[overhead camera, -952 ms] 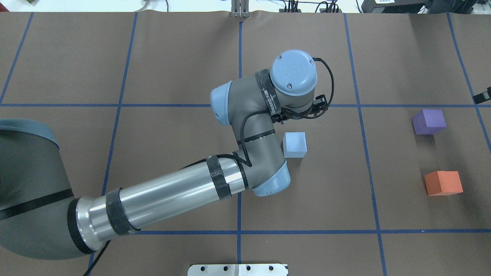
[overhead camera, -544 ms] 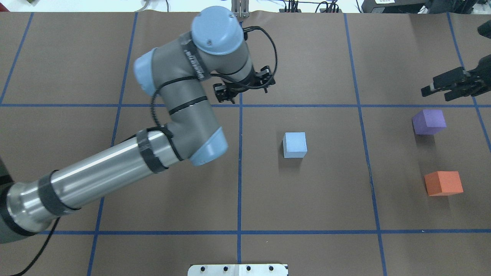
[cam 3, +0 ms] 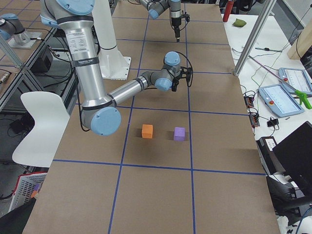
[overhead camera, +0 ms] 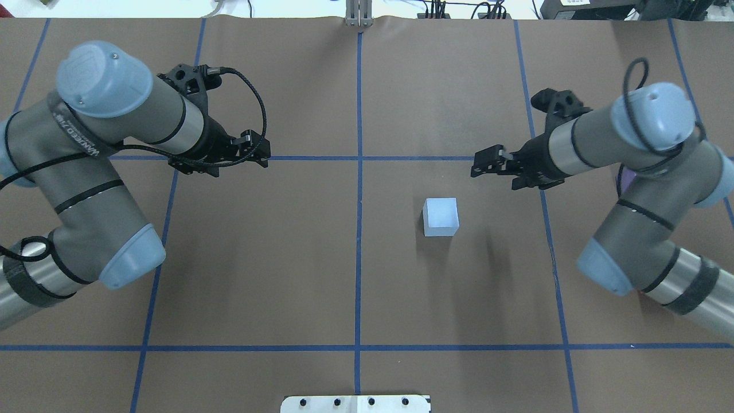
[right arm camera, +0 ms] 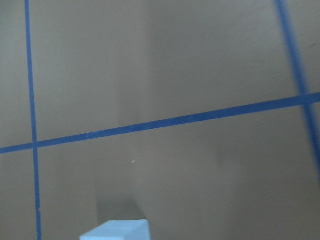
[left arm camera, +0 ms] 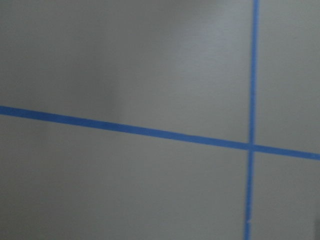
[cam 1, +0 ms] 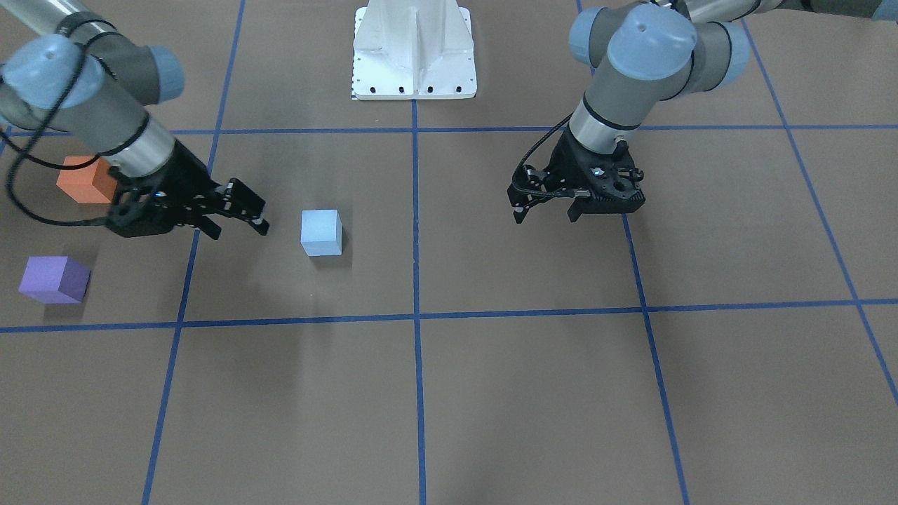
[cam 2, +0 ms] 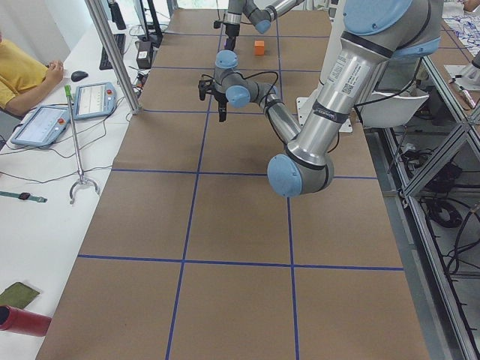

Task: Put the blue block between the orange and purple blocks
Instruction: 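Lower the right gripper onto the light blue cube and grasp it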

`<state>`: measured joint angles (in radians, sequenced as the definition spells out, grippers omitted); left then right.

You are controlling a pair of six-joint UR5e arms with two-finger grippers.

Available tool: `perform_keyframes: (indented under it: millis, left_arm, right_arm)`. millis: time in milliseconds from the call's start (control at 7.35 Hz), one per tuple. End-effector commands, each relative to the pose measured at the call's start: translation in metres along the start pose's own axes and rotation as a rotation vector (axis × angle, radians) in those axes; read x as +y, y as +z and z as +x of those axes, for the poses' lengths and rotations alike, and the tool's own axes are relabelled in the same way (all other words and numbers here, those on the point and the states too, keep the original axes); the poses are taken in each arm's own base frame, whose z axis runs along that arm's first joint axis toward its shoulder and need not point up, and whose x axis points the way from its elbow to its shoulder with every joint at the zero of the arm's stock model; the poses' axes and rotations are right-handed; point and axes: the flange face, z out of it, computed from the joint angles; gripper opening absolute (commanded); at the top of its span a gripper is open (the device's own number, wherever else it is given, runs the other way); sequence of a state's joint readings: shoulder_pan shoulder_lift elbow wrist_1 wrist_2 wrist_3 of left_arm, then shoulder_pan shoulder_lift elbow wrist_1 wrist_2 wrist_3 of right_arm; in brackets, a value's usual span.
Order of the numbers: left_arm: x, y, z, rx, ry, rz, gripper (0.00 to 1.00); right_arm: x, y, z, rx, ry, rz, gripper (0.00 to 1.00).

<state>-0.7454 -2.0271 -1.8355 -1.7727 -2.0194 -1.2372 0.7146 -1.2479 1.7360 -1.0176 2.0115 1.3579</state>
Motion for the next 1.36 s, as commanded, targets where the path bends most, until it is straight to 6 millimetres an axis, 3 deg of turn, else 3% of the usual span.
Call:
perform_keyframes:
  millis: [0,408,1224]
  left_arm:
    - [0.002,0.003,-0.016,-0.017,0.001,-0.003,1.0]
    - [0.002,0.013,-0.019,-0.032,-0.001,-0.008,1.0]
    - [0.001,0.016,-0.022,-0.037,-0.004,-0.012,1.0]
  right_arm:
    - [0.019,0.051,-0.057,0.066,-0.022,0.016,0.98]
    - [0.022,0.06,-0.054,0.101,-0.063,0.042,0.94]
    - [0.059,0.082,-0.06,0.12,-0.218,0.036,0.89]
